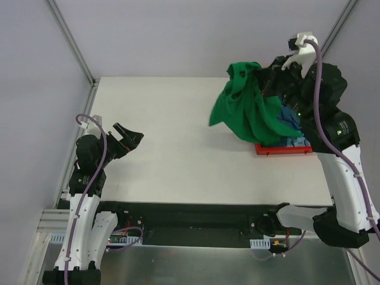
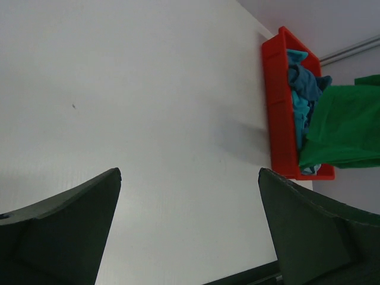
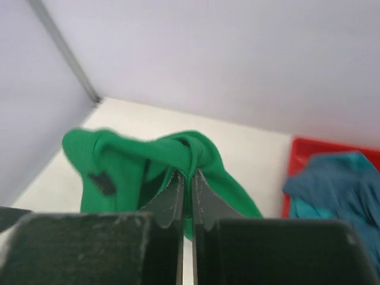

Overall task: Fold and stack the t-shirts
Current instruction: Move the tshirt to the center of the board

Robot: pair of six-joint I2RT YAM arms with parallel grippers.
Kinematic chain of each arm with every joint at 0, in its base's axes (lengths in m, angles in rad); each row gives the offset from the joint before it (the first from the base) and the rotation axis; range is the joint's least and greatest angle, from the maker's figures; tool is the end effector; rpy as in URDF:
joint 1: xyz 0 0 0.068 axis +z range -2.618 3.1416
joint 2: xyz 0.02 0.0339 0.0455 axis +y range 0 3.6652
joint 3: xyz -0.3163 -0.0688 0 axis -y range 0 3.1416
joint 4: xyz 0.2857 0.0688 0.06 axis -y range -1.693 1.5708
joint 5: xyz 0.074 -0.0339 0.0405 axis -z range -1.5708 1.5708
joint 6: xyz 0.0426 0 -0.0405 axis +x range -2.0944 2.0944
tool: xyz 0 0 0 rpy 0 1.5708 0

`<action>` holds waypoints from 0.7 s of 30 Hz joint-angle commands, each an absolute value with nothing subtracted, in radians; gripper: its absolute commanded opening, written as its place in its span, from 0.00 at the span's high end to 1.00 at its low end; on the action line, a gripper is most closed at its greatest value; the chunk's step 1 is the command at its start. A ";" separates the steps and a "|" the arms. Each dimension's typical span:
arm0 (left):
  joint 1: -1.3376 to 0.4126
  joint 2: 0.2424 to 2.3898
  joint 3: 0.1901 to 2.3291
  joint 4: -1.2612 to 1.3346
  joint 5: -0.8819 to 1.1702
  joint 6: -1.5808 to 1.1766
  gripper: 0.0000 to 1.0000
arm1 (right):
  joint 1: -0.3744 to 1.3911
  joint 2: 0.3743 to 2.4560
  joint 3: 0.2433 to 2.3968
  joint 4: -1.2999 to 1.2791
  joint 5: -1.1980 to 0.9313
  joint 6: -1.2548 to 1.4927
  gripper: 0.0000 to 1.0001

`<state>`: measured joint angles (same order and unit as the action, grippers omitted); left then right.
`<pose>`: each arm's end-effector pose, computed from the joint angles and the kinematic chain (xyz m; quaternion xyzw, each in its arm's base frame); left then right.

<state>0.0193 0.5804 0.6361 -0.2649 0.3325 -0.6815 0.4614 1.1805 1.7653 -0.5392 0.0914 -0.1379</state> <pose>0.1494 -0.0110 0.3390 -0.1652 0.7555 -0.3234 0.5452 0.1997 0.0949 0.6191 -0.1721 0.6691 0.0852 0.7179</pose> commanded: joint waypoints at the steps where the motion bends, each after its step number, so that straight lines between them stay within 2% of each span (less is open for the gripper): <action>1: 0.017 0.561 0.712 -0.229 0.377 -0.684 0.01 | 0.636 1.351 2.064 -0.615 0.110 -0.208 0.99; 6: 0.017 0.538 0.752 -0.274 0.298 -0.696 0.01 | 0.788 1.570 2.389 -0.611 0.117 -0.247 0.99; 9: 0.017 0.531 0.790 -0.331 0.215 -0.698 0.01 | 0.822 1.644 2.485 -0.559 0.074 -0.229 0.99; 13: 0.018 0.520 0.827 -0.374 0.149 -0.701 0.01 | 0.836 1.660 2.425 -0.381 0.046 -0.186 1.00; 16: 0.017 0.512 0.841 -0.406 0.111 -0.695 0.01 | 0.838 1.663 2.383 -0.377 0.049 -0.182 0.99; 18: 0.017 0.505 0.831 -0.419 0.088 -0.699 0.01 | 0.836 1.606 2.241 -0.385 0.092 -0.196 0.99; 21: 0.018 0.505 0.810 -0.419 0.104 -0.692 0.01 | 0.810 1.450 1.867 -0.364 0.202 -0.183 1.00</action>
<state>0.0193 0.5095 0.8078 -0.3985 0.1352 -0.6933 0.8349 1.6218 2.1822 -0.4385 0.0834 -0.1997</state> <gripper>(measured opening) 0.990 0.028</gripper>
